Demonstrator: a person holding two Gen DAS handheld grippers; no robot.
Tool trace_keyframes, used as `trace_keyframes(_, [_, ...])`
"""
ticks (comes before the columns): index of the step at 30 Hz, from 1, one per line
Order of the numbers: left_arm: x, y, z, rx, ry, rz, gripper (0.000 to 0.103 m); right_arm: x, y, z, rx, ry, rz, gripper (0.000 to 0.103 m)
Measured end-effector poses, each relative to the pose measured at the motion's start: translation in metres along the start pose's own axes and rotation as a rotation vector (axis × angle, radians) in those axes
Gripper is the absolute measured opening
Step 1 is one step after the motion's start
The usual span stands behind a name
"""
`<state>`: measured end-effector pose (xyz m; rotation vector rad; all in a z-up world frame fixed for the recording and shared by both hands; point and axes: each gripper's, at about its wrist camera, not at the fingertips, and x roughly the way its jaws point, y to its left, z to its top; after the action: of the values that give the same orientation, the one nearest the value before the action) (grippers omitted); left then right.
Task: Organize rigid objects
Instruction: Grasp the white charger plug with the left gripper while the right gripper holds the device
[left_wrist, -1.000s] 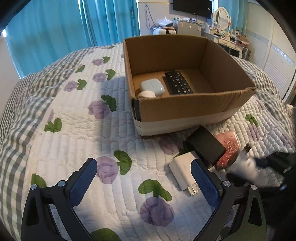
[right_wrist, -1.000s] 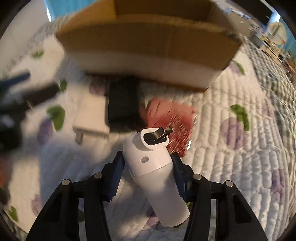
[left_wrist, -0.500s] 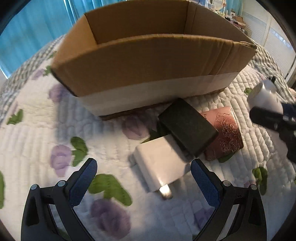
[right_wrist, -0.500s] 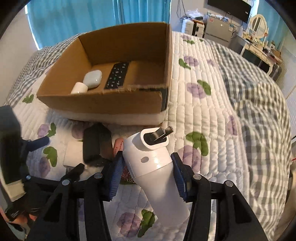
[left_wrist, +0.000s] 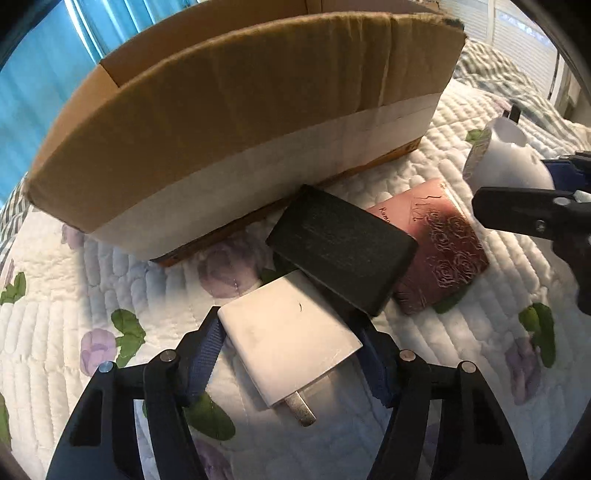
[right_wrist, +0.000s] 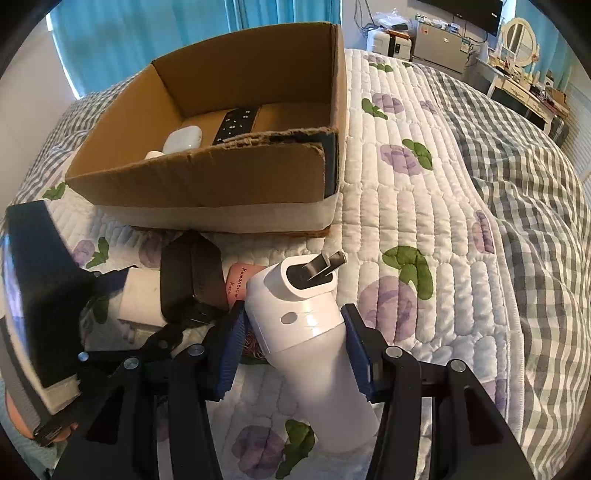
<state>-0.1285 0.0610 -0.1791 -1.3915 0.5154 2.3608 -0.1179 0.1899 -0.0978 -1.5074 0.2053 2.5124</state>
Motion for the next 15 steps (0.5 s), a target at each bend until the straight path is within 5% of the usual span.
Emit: trace_keyframes(15, [-0.089, 0.037, -0.020, -0.061, -0.152, -0.095, 0.069, -0.048, 0.009, 0.008, 0.005, -0.083, 0.002, 0.051])
